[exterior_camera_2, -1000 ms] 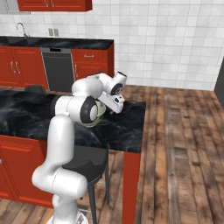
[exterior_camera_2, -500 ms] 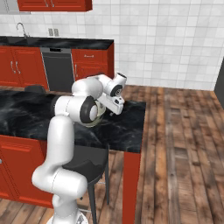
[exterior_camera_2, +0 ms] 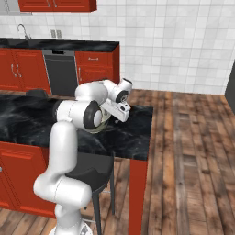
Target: Place the cup inside the bowl on the dining table and move the bowl to any counter.
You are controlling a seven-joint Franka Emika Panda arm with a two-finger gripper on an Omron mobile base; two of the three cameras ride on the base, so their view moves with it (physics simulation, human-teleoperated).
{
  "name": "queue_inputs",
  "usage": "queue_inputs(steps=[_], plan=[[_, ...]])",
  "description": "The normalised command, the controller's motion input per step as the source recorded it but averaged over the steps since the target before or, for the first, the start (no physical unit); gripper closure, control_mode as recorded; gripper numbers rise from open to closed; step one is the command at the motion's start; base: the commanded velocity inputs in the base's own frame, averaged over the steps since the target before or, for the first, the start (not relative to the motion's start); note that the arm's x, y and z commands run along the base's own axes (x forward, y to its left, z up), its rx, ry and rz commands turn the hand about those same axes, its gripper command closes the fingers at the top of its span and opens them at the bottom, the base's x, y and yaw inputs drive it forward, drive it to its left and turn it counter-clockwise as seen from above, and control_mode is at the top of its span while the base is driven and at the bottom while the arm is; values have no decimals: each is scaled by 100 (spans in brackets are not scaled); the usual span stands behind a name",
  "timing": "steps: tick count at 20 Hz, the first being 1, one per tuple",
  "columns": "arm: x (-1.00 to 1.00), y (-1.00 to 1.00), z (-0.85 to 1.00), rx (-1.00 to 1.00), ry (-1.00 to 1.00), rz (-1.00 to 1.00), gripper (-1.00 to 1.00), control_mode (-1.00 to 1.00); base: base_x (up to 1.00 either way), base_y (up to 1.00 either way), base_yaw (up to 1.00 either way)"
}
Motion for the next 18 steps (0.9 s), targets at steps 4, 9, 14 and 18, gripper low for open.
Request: queue_inputs(steps=[4,9,14,18], plan=[[-9,0,-8,0,0,4,-100,-100,0,0,0],[-5,0,-8,0,0,4,-100,-100,0,0,0],[0,4,-12,0,0,3,-100,-100,0,0,0],[0,5,-12,0,0,3,-100,-100,0,0,0]])
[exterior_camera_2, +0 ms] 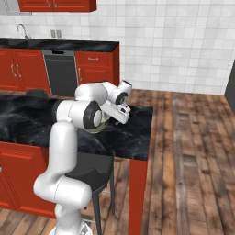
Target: Place the cup inside the bowl on the dining table and move the bowl to any counter.
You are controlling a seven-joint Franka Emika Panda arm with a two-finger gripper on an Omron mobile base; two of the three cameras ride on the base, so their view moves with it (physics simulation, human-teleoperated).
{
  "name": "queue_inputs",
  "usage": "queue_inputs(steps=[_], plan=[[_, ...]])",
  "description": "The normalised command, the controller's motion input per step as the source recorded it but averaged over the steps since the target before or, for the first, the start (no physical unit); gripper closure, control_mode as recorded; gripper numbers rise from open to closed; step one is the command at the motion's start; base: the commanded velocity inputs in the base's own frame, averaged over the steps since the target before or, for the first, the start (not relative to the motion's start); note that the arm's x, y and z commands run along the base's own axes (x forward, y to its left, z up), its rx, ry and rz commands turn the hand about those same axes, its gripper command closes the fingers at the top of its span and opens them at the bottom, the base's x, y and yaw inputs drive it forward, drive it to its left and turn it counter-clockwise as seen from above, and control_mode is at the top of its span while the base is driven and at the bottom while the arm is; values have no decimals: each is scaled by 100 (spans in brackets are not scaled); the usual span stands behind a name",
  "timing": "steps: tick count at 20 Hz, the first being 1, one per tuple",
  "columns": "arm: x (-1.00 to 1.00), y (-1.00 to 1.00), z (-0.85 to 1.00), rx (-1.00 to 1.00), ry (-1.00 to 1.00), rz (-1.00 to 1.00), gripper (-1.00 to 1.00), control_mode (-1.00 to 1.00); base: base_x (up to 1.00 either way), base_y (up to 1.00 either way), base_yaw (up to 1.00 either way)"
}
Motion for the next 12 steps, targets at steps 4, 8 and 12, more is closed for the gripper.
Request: queue_inputs(steps=[4,8,12], plan=[[0,3,-9,0,0,2,-100,-100,0,0,0],[0,3,-1,0,0,1,-100,-100,0,0,0],[0,0,0,0,0,0,-100,-100,0,0,0]])
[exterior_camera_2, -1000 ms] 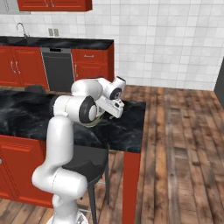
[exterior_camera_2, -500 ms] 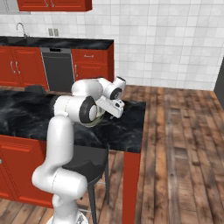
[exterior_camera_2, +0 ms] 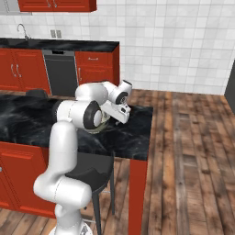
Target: Place the cup inside the bowl on the dining table and move the bowl to any counter.
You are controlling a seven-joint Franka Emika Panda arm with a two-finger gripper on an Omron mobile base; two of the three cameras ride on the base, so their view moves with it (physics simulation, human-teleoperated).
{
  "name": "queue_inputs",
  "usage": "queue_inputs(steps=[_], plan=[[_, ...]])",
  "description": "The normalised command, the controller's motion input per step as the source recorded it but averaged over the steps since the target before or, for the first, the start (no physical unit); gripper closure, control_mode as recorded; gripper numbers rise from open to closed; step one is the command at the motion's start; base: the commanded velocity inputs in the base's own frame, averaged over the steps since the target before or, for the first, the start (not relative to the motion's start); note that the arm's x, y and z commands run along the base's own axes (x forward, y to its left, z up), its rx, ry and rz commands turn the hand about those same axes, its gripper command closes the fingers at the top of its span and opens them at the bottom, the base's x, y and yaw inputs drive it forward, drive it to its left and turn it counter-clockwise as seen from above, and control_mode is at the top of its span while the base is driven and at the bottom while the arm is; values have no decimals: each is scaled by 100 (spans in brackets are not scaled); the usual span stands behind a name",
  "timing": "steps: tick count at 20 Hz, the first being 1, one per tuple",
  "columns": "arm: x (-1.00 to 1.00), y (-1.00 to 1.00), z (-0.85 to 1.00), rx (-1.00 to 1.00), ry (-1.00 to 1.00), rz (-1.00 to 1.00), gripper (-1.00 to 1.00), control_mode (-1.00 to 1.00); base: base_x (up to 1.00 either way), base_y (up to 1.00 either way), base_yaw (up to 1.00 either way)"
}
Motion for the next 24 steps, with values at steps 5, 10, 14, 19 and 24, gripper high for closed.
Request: queue_inputs(steps=[5,10,14,19,24], plan=[[0,0,0,0,0,0,100,-100,0,0,0],[0,0,0,0,0,0,100,-100,0,0,0],[-7,0,0,0,0,0,100,-100,0,0,0],[-10,0,8,0,0,0,100,-100,0,0,0],[-10,0,23,0,0,0,100,-100,0,0,0]])
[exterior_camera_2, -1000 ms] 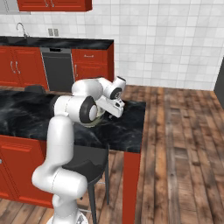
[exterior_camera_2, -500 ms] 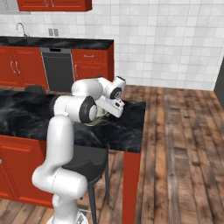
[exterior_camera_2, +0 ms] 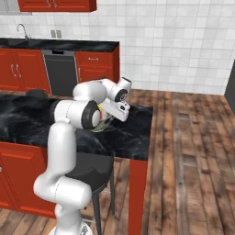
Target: Place the cup inside the bowl on the dining table and move the bowl to any counter.
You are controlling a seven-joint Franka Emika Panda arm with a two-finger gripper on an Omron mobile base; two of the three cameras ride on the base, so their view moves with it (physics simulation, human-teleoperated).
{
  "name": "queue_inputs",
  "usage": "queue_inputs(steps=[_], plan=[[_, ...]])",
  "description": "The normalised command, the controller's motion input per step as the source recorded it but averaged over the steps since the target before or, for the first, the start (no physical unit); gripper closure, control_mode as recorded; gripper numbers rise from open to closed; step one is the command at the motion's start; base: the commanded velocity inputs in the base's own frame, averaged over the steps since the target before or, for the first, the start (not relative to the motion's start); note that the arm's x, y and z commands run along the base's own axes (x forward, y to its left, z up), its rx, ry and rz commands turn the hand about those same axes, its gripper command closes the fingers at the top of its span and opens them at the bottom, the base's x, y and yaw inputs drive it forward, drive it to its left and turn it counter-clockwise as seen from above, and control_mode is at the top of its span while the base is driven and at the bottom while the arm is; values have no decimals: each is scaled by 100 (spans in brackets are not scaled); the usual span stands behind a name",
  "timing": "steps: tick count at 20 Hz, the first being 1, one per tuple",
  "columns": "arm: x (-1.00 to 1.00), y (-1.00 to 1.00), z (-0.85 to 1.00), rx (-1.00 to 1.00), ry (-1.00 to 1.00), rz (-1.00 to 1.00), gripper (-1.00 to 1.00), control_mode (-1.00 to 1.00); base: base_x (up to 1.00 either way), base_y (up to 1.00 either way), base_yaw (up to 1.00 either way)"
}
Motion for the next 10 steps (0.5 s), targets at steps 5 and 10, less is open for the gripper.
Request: queue_inputs(steps=[5,10], plan=[[-8,0,16,2,-3,4,100,-100,0,0,0],[-10,-3,8,5,-4,5,100,-100,0,0,0]])
